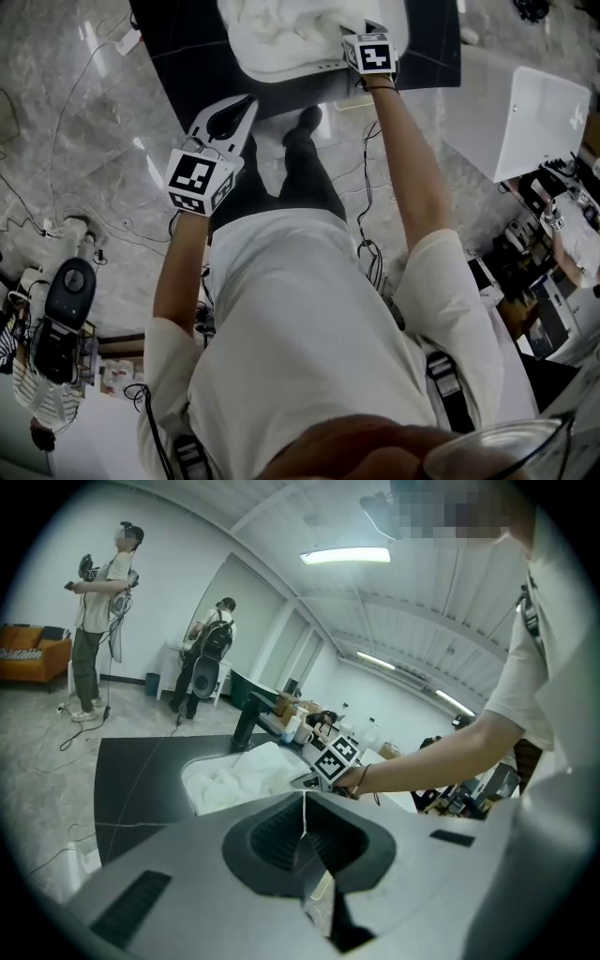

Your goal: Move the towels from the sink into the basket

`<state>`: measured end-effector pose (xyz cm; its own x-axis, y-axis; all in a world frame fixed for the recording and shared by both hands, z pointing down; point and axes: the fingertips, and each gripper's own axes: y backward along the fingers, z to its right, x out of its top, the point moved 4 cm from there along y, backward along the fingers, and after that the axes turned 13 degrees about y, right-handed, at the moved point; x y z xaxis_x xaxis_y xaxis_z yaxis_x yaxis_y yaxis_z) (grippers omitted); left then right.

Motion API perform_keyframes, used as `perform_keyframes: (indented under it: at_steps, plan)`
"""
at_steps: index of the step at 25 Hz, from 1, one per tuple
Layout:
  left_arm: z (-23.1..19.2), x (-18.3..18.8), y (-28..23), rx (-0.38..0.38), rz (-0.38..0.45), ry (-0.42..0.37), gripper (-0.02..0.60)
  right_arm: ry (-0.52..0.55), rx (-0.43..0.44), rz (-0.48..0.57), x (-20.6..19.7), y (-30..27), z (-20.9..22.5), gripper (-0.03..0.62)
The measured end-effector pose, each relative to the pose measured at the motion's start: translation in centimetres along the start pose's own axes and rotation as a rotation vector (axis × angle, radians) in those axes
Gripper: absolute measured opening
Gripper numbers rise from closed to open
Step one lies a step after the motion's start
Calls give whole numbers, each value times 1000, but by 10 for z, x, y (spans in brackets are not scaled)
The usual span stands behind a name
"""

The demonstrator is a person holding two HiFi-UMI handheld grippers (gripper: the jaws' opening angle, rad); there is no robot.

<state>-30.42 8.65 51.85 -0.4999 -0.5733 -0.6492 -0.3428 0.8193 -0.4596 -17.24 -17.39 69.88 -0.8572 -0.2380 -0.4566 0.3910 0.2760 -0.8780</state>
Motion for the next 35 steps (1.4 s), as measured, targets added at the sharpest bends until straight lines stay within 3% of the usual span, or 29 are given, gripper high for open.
perform_keyframes:
  at_steps: [9, 22, 30, 35]
  plan:
    - [48, -2, 36, 11, 18, -41, 11, -3, -11, 162, 10, 125, 5, 91]
    - [113, 49, 75, -26, 106, -115, 11, -82, -108, 464, 34, 341, 35, 89]
    - [151, 76, 70, -90, 117, -150, 11, -150, -237, 647, 18, 473, 49, 90]
    - [184, 91, 58, -155, 97, -213, 11, -196, -352, 700, -15, 548, 55, 91]
